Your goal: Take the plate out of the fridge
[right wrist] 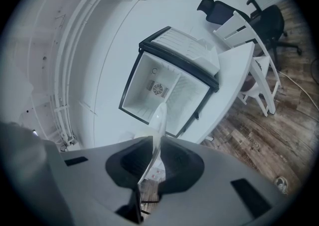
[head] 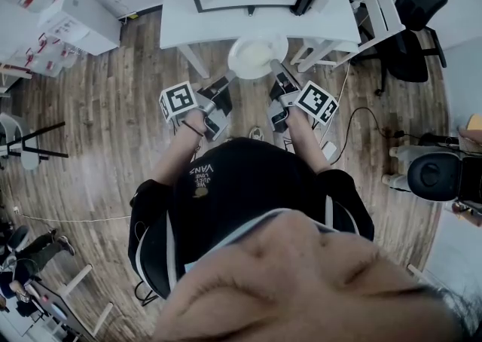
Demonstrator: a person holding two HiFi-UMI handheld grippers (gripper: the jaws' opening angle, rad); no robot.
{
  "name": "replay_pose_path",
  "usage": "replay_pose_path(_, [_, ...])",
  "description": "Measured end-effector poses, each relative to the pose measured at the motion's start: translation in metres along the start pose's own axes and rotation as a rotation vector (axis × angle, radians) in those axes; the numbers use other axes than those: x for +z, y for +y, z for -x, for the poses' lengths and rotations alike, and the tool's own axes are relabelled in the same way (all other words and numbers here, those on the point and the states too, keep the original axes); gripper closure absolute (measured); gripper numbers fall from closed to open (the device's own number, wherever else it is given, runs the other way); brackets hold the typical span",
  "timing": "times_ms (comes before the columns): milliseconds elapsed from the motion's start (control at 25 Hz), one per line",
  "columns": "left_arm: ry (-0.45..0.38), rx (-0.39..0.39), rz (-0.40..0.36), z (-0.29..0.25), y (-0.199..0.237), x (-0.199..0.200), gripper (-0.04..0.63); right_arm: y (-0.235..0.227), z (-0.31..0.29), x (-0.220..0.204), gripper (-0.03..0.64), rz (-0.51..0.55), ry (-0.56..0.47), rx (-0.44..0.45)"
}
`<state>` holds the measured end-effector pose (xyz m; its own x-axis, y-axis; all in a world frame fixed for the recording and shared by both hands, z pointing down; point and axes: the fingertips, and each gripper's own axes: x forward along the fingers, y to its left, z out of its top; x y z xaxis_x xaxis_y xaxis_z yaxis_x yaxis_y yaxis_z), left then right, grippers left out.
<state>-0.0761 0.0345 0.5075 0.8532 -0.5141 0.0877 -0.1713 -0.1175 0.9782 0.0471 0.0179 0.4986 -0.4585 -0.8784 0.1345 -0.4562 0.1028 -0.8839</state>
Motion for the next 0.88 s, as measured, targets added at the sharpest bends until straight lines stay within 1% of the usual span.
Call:
replay_pose_path(320, [0.006,0.0,0.004,0.0005,-0.0009,0.0001,0.568,0.0018,0.0006,0.0004,0.563,0.009,-0.003,-0.004])
replay_pose_path(440, [0.006,-0.014,0.009,-0.0003,-0.003,-0.0004,0.566,0.0019,0.0004,0.0,0.563,0.01,-0.002,-0.004])
replay_pose_path(640, [0.003,0.002,0.003,0.0018,-0.0002,0.0007,0.568,0.0029,-0.0001,-0.0002,0.563,0.013,-0.001,-0.003])
replay_pose_path(800, [0.002,-0.013,0.007,0.0,-0.0025,0.0006,0.568,0.0019,-0.0004,-0.0002,0.563,0.012,-0.001,-0.004])
replay_pose_path(880, [0.004,-0.006,0.007,0.0003,-0.0015,0.0005,0.566,0.0014,-0.0004,-0.0001,0.563,0.011,-0.002,-0.004])
